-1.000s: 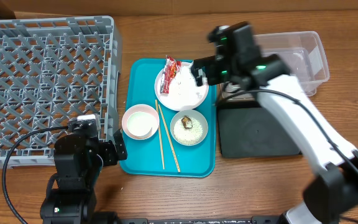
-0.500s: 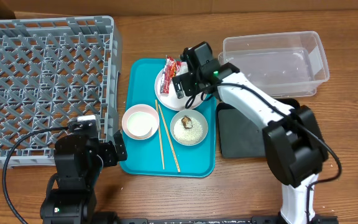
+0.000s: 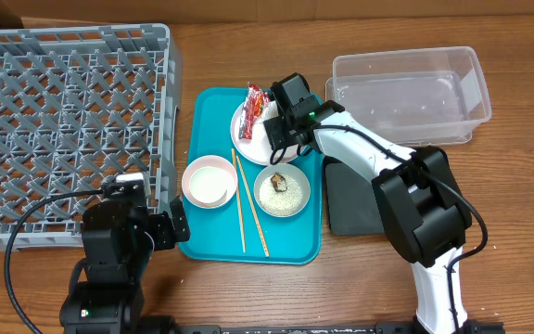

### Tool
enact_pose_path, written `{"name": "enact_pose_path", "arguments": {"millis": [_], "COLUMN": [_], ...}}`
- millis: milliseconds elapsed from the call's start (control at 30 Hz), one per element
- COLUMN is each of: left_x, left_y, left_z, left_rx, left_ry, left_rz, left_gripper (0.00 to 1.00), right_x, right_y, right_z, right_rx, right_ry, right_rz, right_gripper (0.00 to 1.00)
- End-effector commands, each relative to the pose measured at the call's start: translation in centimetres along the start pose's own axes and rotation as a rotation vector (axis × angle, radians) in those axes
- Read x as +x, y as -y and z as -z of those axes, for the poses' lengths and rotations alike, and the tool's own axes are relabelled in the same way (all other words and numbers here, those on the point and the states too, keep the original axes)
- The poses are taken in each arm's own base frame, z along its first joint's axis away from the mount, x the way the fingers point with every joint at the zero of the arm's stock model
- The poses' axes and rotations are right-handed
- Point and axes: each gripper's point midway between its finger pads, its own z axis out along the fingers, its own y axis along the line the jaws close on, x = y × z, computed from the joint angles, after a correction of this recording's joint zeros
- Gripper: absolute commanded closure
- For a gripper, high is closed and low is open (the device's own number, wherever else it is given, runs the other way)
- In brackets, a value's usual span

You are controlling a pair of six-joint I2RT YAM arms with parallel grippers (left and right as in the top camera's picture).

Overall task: Sort waste into correct bins and load items into the dishwasher
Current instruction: 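Move the right gripper over the white plate and grasp the tissue, then carry the tissue with the right gripper into the clear bin and release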

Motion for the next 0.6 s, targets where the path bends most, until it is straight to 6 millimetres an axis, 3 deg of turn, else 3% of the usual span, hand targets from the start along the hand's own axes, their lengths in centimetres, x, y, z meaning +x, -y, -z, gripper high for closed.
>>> {"name": "enact_pose_path", "arguments": {"millis": [0, 200, 300, 433, 567], "left_x": [-0.9, -0.9, -0.9, -0.9, -0.9], "left_y": [0.1, 0.1, 0.1, 0.1, 0.1], "left_z": [0.5, 0.5, 0.5, 0.5, 0.5], "left_rx": [-0.002, -0.003, -0.002, -0.003, -0.003], "left_ry": [0.026, 0.026, 0.025, 0.026, 0.026], "left_rz": [-0.008, -0.009, -0.009, -0.008, -0.008], "left_gripper": [0.0, 0.0, 0.0, 0.0, 0.0], "right_x": [-0.3, 0.5, -0.2, -3.0, -6.8], "right_y": [-0.1, 0.1, 0.0, -0.1, 0.6], "right_z": [0.1, 0.5, 1.9, 5.8, 11.7], "right_rx": [0.01, 0.019, 0.02, 0.014, 0.006], "right_ry": [0.001, -0.039, -0.039, 0.03, 0.163], "right_rz": [-0.042, -0.056, -0.057, -0.063, -0.087], "right_gripper": [0.65, 0.96, 0.96, 0.96, 0.96]}}
